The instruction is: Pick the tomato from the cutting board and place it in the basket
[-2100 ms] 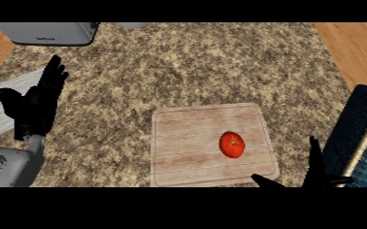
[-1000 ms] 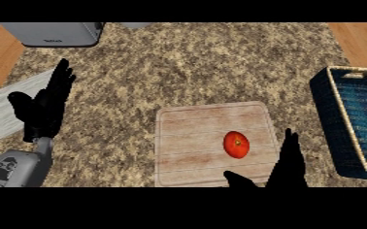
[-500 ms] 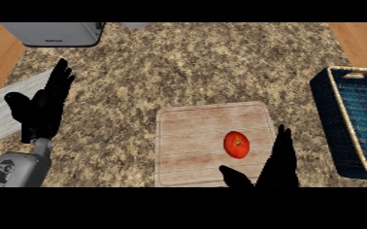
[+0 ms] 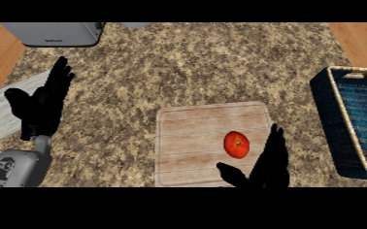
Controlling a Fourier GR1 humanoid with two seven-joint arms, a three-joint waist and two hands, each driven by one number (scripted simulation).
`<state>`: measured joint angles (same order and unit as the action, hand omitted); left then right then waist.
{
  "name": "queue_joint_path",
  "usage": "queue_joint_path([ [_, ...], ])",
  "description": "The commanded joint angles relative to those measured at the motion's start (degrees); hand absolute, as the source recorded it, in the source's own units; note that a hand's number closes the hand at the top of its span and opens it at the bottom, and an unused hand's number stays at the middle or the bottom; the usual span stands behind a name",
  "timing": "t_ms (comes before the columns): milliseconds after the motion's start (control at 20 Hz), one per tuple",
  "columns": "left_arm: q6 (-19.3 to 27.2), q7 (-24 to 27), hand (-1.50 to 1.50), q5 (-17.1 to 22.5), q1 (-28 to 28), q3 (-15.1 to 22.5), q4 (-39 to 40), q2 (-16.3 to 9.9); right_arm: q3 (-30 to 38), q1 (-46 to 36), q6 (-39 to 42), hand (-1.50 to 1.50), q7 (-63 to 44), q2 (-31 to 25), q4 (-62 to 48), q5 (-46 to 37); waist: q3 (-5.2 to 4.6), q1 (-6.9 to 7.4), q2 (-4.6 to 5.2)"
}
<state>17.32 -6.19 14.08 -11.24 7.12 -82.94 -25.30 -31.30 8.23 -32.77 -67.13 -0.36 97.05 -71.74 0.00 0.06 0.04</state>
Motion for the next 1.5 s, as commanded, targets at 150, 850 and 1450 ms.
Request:
queue_joint_path([
  [150,-0.4,0.6,0.00,-0.8,-0.3,-0.9,0.5,1.3,3.0,-3.3,-2.2,-1.50,-10.1,0.3,-4.2,2.6,0.00,-0.06,0.04],
  [850,-4.1,0.7,0.00,-2.3,-0.5,-3.3,2.6,1.6,2.1,-3.5,-8.6,-1.50,-6.5,0.3,-12.7,5.7,0.01,-0.15,0.03],
  [1450,-4.1,-1.1,0.00,-3.8,1.8,-4.4,-2.3,3.1,0.4,-11.9,-3.5,1.50,-0.7,0.3,-22.9,15.5,0.01,0.58,0.03],
])
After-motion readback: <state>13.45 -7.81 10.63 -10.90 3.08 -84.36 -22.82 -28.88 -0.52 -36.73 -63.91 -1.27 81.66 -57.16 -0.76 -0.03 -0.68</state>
